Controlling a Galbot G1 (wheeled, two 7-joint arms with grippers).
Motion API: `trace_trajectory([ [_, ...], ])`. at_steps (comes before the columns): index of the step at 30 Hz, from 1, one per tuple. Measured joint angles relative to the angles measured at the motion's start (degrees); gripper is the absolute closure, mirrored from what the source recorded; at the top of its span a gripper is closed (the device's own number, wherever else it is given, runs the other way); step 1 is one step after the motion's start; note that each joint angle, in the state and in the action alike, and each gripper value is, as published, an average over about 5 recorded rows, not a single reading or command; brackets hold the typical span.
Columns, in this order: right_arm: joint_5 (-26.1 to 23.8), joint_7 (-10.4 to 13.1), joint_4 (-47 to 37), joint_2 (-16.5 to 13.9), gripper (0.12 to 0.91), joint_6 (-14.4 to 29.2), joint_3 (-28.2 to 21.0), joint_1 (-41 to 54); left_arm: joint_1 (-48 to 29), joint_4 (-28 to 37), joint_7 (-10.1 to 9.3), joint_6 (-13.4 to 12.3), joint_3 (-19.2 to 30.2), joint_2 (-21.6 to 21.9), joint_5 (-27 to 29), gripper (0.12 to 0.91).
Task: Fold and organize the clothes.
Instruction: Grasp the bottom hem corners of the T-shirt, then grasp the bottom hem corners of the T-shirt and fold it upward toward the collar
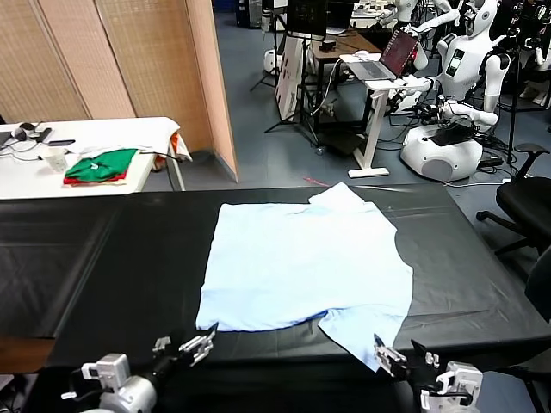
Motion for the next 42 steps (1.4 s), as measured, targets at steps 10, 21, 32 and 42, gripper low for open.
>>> trace_trajectory([
  [10,-1.0,0.0,-1.9,0.4,0.872,0.8,-1.3,0.0,0.2,1.8,0.47,-0.7,0.6,-0.2,2.5,0.841],
  [21,-1.8,-0.3,-0.2,0.1,0.885,0.6,-1.4,-1.5,0.6,1.8,0.54,-1.2,1.0,-0.1,3.3,0.885],
  [32,-4.8,1.8,7.5,0.1,0.885,-3.0,-2.0,-7.6,5.8,-2.7,-1.4,-1.9,-1.3,-1.1,4.4,0.885],
  [42,-2.5,-3.4,7.9,-1.2,0.885,2.5,0.4,-5.8,12.2,-9.2,-2.39,-4.9,-3.7,-3.8,5.7,0.885],
])
